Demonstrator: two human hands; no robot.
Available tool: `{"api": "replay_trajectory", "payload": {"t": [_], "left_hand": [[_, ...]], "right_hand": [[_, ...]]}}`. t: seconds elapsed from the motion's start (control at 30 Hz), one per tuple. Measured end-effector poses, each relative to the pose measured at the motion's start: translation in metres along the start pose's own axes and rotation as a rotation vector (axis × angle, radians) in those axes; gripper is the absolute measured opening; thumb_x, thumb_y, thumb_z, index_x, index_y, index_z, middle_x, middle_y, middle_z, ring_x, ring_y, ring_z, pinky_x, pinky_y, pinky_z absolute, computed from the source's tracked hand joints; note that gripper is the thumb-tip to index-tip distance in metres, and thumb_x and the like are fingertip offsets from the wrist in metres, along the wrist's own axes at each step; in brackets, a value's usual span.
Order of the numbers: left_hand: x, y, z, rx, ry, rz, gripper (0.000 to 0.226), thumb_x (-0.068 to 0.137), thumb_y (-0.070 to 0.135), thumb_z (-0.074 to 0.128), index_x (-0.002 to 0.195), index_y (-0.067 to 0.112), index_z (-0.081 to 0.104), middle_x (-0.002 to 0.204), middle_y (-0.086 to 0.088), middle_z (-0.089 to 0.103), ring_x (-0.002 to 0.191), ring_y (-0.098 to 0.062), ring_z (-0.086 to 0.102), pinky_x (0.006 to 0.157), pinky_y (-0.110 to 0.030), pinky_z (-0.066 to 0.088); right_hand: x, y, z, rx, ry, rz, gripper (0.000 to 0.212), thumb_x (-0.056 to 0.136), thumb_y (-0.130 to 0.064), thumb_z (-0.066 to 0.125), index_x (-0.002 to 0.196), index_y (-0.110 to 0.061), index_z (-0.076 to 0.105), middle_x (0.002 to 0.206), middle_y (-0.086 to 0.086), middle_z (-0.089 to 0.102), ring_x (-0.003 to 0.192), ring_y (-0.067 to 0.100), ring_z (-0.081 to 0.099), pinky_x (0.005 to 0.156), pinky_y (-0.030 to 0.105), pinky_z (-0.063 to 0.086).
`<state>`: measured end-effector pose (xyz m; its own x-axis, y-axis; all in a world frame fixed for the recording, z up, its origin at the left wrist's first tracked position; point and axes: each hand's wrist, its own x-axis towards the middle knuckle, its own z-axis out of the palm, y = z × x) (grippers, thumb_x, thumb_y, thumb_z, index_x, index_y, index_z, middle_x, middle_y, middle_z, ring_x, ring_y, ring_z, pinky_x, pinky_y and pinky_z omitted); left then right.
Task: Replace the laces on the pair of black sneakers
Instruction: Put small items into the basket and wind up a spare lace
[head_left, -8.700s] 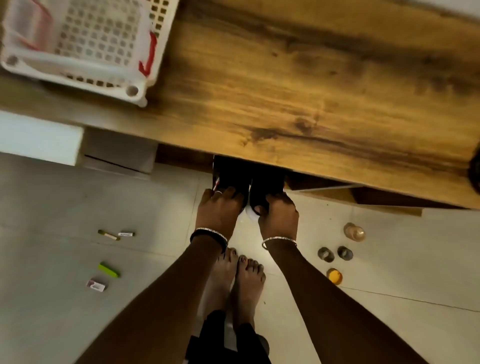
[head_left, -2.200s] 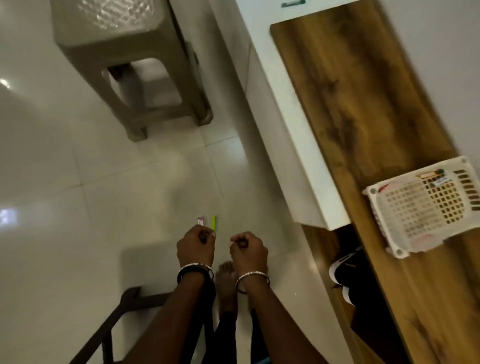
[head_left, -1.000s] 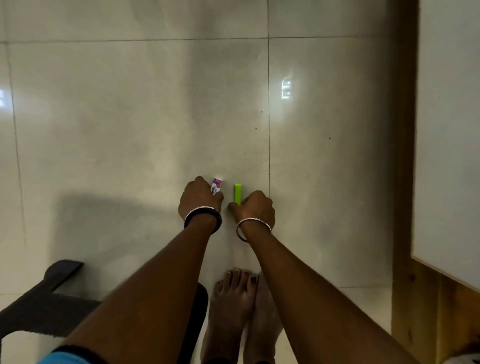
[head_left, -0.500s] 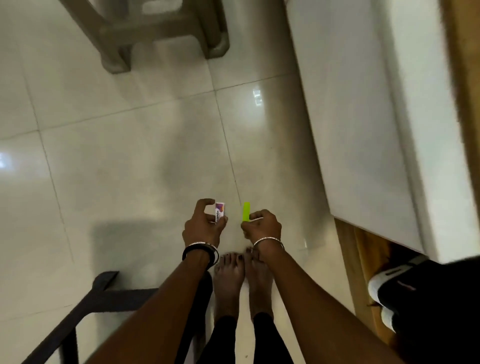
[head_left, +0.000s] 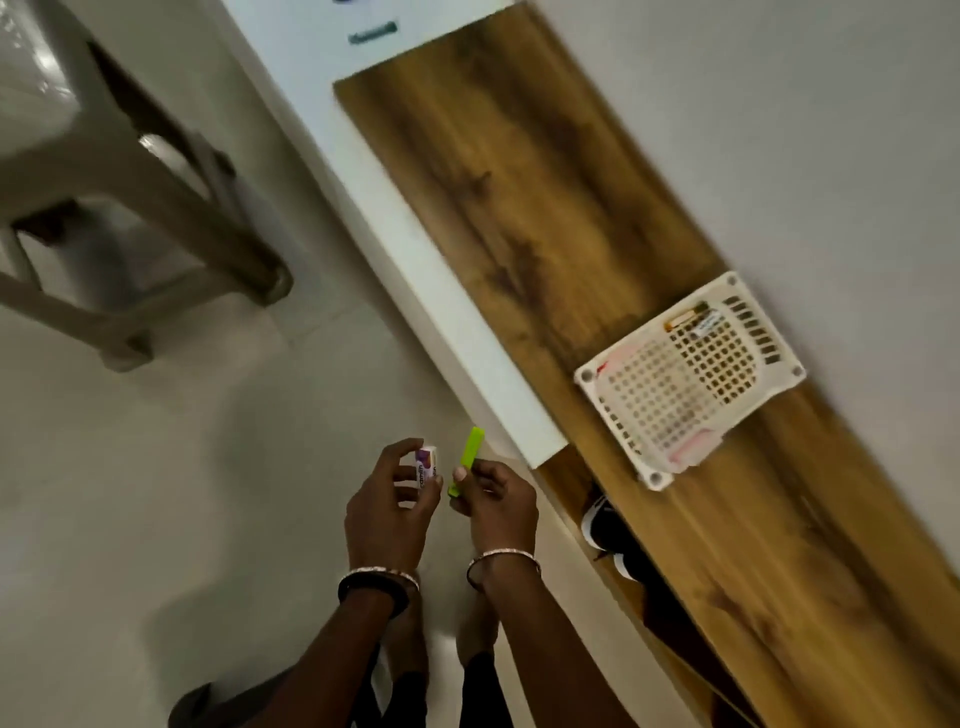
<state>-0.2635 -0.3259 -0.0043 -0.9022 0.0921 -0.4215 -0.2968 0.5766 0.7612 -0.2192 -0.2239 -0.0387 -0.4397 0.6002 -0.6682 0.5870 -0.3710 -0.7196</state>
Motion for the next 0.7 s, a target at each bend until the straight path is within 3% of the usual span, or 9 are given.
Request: {"api": "replay_trajectory", "payload": {"t": [0.1,0.2,0.33,0.43,0.5,0.6,0.7], "left_hand": [[-0.011,0.050,0.015,0.007,-0.063,0.072,0.027,0.089,0.034,0.071,0.113,0.043,0.060,0.086,0.017,0.069,0.073,0.005,0.066,0.059,-0.009,0.047],[-0.014,0.098,0.045,0.019,-0.139,0.171,0.030,0.089,0.035,0.072,0.114,0.046,0.060,0.087,0.019,0.068,0.075,0.005,0.066,0.061,-0.010,0.050],[-0.001,0.149,0.091,0.081,-0.207,0.330,0.034,0.087,0.039,0.072,0.119,0.040,0.059,0.085,0.016,0.071,0.073,0.002,0.067,0.065,-0.019,0.052],[0.019,0.180,0.129,0.187,-0.275,0.407,0.043,0.086,0.040,0.073,0.124,0.032,0.056,0.092,0.013,0.072,0.079,-0.003,0.067,0.067,-0.022,0.050],[0.034,0.200,0.157,0.220,-0.317,0.410,0.035,0.086,0.037,0.072,0.118,0.028,0.059,0.095,0.008,0.073,0.082,-0.009,0.069,0.070,-0.025,0.052],[0.057,0.222,0.196,0.308,-0.364,0.443,0.025,0.088,0.032,0.070,0.112,0.026,0.065,0.098,0.003,0.075,0.085,-0.014,0.070,0.076,-0.029,0.055],[0.074,0.236,0.237,0.421,-0.403,0.486,0.022,0.089,0.030,0.069,0.111,0.027,0.070,0.099,-0.001,0.075,0.089,-0.020,0.071,0.081,-0.037,0.056]], "right_hand": [[-0.006,-0.037,-0.036,0.086,0.117,-0.052,0.009,0.088,-0.010,0.077,0.086,-0.019,0.074,0.081,0.008,0.075,0.070,0.019,0.074,0.070,0.038,0.062],[0.003,-0.072,-0.081,0.181,0.231,-0.083,0.013,0.089,-0.009,0.075,0.085,-0.021,0.074,0.080,0.008,0.075,0.069,0.021,0.073,0.067,0.033,0.061],[0.029,-0.103,-0.136,0.194,0.372,-0.138,0.016,0.086,-0.012,0.079,0.082,-0.026,0.073,0.072,-0.005,0.074,0.073,0.021,0.072,0.073,0.041,0.061],[0.055,-0.118,-0.172,0.216,0.456,-0.132,0.015,0.084,-0.010,0.080,0.090,-0.020,0.071,0.075,0.000,0.073,0.073,0.024,0.073,0.071,0.041,0.061],[0.075,-0.127,-0.194,0.233,0.511,-0.117,0.016,0.083,-0.011,0.082,0.090,-0.019,0.071,0.078,0.007,0.074,0.073,0.026,0.073,0.072,0.041,0.060],[0.107,-0.137,-0.218,0.258,0.540,-0.054,0.017,0.082,-0.007,0.082,0.094,-0.004,0.070,0.083,0.017,0.073,0.070,0.029,0.070,0.067,0.037,0.059],[0.141,-0.141,-0.236,0.176,0.553,0.000,0.016,0.080,-0.009,0.084,0.088,-0.005,0.071,0.076,0.013,0.072,0.064,0.026,0.070,0.070,0.042,0.061]]}}
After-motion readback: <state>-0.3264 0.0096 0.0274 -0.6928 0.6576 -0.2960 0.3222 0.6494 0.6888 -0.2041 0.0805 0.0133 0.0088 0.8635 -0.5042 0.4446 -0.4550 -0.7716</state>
